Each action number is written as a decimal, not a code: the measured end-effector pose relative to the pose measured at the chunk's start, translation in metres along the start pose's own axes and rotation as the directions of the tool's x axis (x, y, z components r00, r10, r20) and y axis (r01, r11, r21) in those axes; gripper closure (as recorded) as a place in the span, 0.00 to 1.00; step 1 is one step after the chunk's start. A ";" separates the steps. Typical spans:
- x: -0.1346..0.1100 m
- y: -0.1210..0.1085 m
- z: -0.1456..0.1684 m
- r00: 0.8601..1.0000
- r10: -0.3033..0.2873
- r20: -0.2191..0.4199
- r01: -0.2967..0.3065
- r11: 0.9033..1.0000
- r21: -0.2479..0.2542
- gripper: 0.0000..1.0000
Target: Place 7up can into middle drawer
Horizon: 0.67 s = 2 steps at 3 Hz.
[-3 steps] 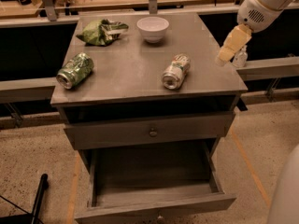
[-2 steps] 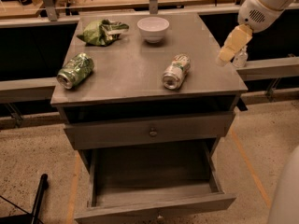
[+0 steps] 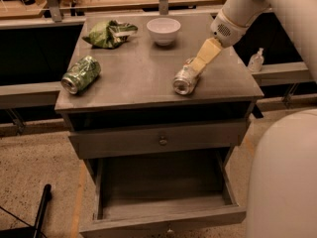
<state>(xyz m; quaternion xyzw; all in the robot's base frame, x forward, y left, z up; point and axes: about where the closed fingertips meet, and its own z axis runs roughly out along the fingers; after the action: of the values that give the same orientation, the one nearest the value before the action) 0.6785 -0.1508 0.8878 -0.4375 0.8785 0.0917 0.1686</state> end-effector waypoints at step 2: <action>-0.023 0.016 0.043 0.983 0.174 -0.067 -0.173 0.985 0.010 0.00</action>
Offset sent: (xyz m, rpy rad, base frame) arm 0.0079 0.0310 -0.0200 -0.0223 0.0478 -0.0626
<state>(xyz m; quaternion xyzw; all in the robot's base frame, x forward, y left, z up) 0.6883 -0.1109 0.8567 -0.3618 0.9187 0.0893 0.1309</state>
